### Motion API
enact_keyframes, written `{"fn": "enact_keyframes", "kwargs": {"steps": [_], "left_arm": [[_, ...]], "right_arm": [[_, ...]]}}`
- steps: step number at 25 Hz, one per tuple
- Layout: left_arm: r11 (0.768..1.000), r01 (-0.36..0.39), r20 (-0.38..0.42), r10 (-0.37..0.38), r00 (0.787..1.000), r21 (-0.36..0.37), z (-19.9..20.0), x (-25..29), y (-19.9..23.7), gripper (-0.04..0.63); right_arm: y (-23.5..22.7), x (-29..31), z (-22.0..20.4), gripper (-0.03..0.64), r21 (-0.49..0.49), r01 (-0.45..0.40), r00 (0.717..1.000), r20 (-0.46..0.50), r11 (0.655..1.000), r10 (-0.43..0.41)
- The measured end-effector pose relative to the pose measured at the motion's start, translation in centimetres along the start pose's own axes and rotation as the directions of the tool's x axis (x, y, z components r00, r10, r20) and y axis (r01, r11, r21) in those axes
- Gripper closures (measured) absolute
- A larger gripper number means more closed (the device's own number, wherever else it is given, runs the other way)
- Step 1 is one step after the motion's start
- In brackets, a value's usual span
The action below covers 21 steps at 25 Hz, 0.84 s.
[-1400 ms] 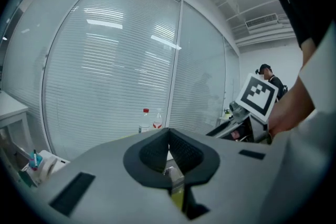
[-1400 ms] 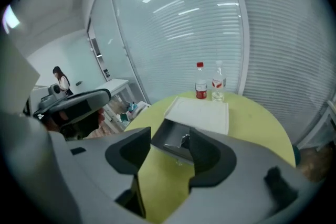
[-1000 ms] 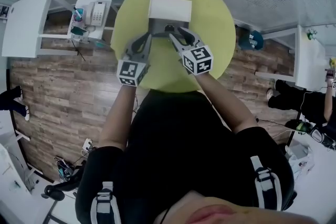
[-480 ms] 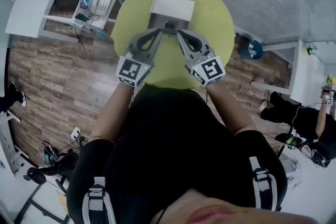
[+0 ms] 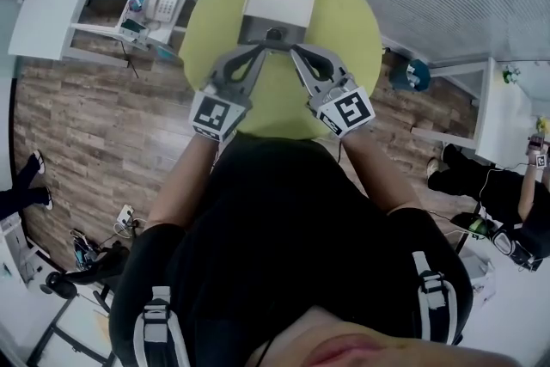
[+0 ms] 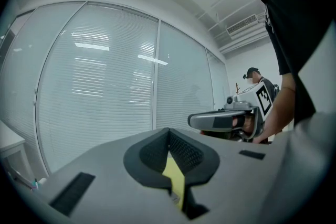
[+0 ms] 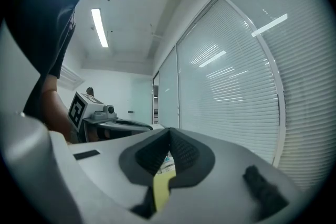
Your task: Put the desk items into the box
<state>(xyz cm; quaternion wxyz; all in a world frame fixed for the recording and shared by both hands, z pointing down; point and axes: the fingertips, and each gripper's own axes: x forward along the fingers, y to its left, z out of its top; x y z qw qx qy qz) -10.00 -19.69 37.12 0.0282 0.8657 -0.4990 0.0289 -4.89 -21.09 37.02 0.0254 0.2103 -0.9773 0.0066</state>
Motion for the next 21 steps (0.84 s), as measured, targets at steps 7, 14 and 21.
{"fn": "enact_keyframes", "kwargs": {"steps": [7, 14, 21], "left_arm": [[1.000, 0.007, -0.006, -0.007, 1.000, 0.001, -0.1, 0.3, -0.1, 0.584], [1.000, 0.006, -0.009, -0.006, 1.000, -0.005, -0.4, 0.2, -0.1, 0.584], [1.000, 0.010, -0.008, -0.010, 1.000, -0.011, -0.8, 0.1, -0.3, 0.584]], "right_arm": [[0.3, 0.4, 0.0, 0.600, 0.004, -0.024, 1.000, -0.005, 1.000, 0.024], [1.0, 0.6, 0.0, 0.600, 0.030, -0.047, 0.999, 0.000, 0.998, 0.047], [1.5, 0.9, -0.4, 0.600, 0.028, -0.063, 0.998, -0.014, 0.998, 0.063]]}}
